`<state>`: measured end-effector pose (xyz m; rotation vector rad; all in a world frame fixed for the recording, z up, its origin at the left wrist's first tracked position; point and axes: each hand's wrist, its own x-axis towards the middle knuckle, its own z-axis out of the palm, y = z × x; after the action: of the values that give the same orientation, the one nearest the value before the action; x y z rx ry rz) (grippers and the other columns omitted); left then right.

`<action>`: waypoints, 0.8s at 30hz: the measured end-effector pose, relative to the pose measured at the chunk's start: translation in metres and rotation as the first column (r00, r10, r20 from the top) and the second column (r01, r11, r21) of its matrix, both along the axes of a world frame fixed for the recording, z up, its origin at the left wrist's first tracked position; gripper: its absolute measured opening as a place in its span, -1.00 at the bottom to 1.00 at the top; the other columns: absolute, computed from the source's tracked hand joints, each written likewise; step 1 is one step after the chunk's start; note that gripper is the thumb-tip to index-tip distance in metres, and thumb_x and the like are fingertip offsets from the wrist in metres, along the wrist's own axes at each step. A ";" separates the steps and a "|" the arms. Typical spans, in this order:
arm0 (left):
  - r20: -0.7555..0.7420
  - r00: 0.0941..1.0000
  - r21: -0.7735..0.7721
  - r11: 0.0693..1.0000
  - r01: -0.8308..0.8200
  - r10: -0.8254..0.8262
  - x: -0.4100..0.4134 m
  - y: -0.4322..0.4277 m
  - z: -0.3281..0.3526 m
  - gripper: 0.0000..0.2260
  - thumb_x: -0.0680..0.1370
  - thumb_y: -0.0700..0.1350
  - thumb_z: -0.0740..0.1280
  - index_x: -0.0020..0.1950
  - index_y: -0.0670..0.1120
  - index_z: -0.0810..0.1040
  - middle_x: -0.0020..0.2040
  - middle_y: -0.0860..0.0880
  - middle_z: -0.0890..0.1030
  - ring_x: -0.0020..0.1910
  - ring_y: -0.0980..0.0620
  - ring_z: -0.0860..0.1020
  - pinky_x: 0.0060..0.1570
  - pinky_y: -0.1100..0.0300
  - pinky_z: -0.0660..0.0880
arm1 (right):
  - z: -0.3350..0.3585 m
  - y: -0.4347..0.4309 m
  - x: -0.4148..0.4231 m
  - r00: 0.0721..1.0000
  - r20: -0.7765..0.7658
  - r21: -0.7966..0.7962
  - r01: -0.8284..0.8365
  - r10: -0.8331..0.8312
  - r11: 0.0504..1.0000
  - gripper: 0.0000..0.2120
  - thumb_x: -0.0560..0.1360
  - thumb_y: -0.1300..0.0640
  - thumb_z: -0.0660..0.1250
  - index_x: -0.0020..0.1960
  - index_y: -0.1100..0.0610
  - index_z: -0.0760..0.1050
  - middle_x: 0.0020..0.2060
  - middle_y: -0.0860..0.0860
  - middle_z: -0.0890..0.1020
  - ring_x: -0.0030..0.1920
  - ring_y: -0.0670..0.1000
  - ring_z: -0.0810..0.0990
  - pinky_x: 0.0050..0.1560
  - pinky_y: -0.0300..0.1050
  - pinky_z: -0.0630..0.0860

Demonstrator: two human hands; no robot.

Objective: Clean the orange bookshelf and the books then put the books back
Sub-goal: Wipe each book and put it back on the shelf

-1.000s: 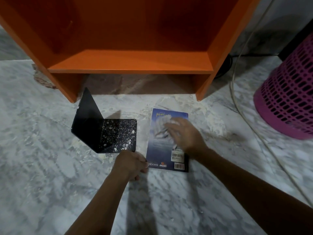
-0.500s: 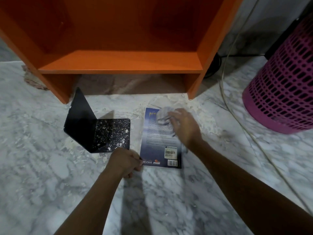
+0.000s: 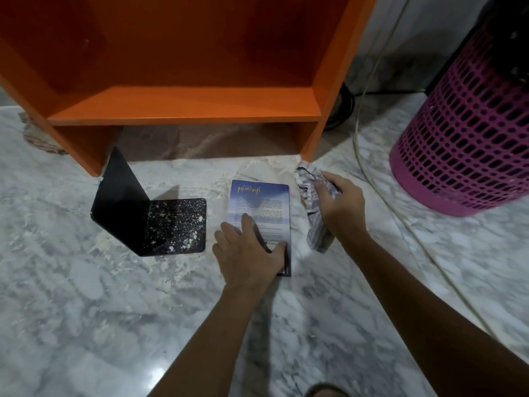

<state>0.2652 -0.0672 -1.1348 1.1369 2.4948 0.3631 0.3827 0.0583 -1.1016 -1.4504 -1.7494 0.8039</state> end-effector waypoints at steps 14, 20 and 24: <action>0.059 0.998 -0.195 0.980 -0.024 0.036 0.018 0.021 -0.007 0.17 0.22 0.46 0.37 0.56 -0.02 -0.19 0.51 -0.34 -0.08 0.46 -0.40 0.03 0.36 -0.34 0.13 | -0.005 -0.003 0.013 1.000 -0.003 0.082 -0.020 0.020 0.996 -0.71 0.55 0.18 0.35 0.25 0.25 0.56 0.11 0.13 0.65 0.05 0.00 0.62 0.14 -0.04 0.57; 0.363 0.932 -0.016 1.000 -0.005 0.010 -0.028 0.005 0.026 0.14 0.11 0.44 0.37 0.56 0.13 -0.07 0.35 -0.10 0.40 0.33 -0.17 0.40 0.27 -0.08 0.42 | -0.009 -0.001 0.011 0.996 -0.090 0.080 -0.023 0.030 0.997 -0.71 0.55 0.18 0.36 0.23 0.27 0.56 0.06 0.14 0.65 0.03 0.03 0.65 0.09 0.02 0.60; 0.661 0.750 0.042 0.998 -0.047 0.008 -0.067 -0.013 0.052 -0.28 0.33 0.23 0.42 0.43 0.11 0.27 -0.02 0.02 0.64 -0.16 0.03 0.63 -0.17 0.17 0.57 | -0.013 -0.007 0.002 0.984 -0.178 -0.068 -0.014 0.001 0.998 -0.70 0.56 0.10 0.36 0.25 0.18 0.58 0.10 0.05 0.66 0.09 -0.01 0.64 0.16 0.06 0.58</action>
<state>0.1981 -0.0800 -1.0831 0.7934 1.8707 0.7106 0.3845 0.0510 -1.1142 -1.3717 -1.6072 0.9757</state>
